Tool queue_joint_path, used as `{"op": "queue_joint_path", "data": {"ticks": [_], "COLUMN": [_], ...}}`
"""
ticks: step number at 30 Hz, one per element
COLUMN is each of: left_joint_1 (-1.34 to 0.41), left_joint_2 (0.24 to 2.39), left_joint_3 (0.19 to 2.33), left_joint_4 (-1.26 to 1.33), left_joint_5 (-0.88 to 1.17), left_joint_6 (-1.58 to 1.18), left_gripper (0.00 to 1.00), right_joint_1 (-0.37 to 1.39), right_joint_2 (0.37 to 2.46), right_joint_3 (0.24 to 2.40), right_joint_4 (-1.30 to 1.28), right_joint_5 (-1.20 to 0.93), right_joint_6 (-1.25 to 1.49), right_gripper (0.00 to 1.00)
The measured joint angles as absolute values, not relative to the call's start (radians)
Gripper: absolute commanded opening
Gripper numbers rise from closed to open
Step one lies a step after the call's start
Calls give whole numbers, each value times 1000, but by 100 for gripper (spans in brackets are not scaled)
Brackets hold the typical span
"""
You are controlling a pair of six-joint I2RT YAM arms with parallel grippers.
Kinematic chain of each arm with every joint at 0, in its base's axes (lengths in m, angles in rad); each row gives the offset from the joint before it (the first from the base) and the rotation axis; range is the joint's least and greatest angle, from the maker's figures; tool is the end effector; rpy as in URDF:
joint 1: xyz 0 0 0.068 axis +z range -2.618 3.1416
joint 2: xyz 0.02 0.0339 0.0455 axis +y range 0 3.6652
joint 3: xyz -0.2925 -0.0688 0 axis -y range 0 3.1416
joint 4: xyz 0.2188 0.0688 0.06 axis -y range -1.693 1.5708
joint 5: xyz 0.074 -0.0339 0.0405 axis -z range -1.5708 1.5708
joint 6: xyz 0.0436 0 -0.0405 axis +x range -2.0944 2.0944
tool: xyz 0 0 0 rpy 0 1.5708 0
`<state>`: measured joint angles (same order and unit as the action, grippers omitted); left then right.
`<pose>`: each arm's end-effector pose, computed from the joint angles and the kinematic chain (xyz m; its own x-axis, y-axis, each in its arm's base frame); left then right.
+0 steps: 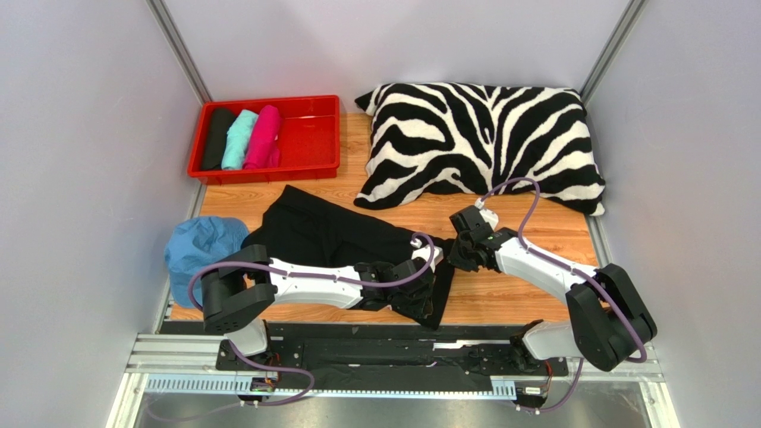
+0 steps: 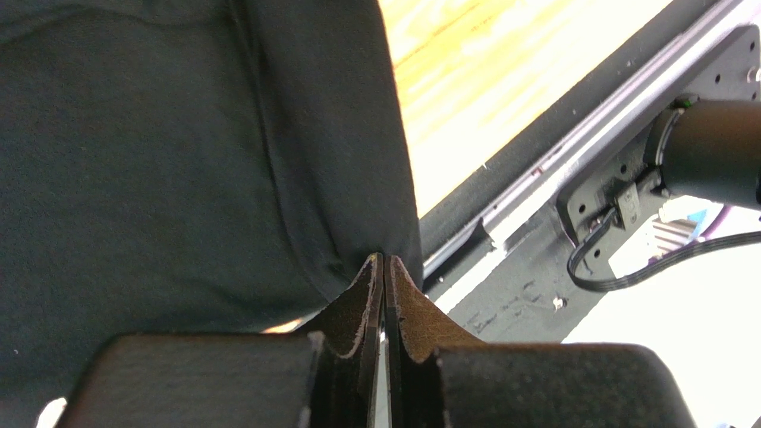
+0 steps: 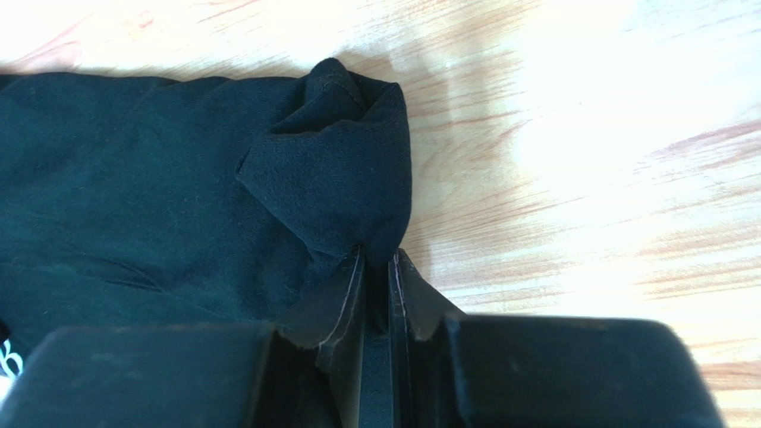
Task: Roll the t-shirts
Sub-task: Roll the T-shirt to the center of the board.
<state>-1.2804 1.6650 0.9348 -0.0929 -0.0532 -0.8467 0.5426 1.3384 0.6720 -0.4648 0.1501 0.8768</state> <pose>0.0968 -0.3160 0.2173 -0.8481 0.2253 -0.4796 0.4697 0.7386 -0.4835 0.1845 0.1037 0.2041 -0.8462 0.3773 -0.3762 0.3040 0.9218 0.2406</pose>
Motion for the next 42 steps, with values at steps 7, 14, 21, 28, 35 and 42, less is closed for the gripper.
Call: {"op": "queue_joint_path", "data": {"ticks": [7, 14, 21, 28, 35, 42], "left_joint_1": [-1316, -1320, -1319, -1302, -1295, -1293], "left_joint_2": [1618, 1563, 1584, 1633, 1660, 1665], "left_joint_3": [945, 920, 912, 905, 889, 795], "left_joint_4": [-191, -205, -179, -112, -46, 94], "left_joint_5": [-88, -88, -80, -47, -11, 22], "left_joint_6": [-862, -907, -942, -963, -983, -1026], "left_gripper": [41, 49, 55, 52, 18, 0], "right_joint_1": [552, 555, 555, 556, 556, 556], "right_joint_2": [1354, 1360, 1365, 1366, 1375, 1387], "right_joint_3": [682, 682, 686, 686, 690, 704], "right_joint_4": [-479, -478, -478, -478, -476, -486], "right_joint_5": [168, 171, 171, 171, 171, 174], "right_joint_6": [888, 891, 891, 891, 891, 893], "right_gripper": [12, 11, 10, 8, 7, 7]}}
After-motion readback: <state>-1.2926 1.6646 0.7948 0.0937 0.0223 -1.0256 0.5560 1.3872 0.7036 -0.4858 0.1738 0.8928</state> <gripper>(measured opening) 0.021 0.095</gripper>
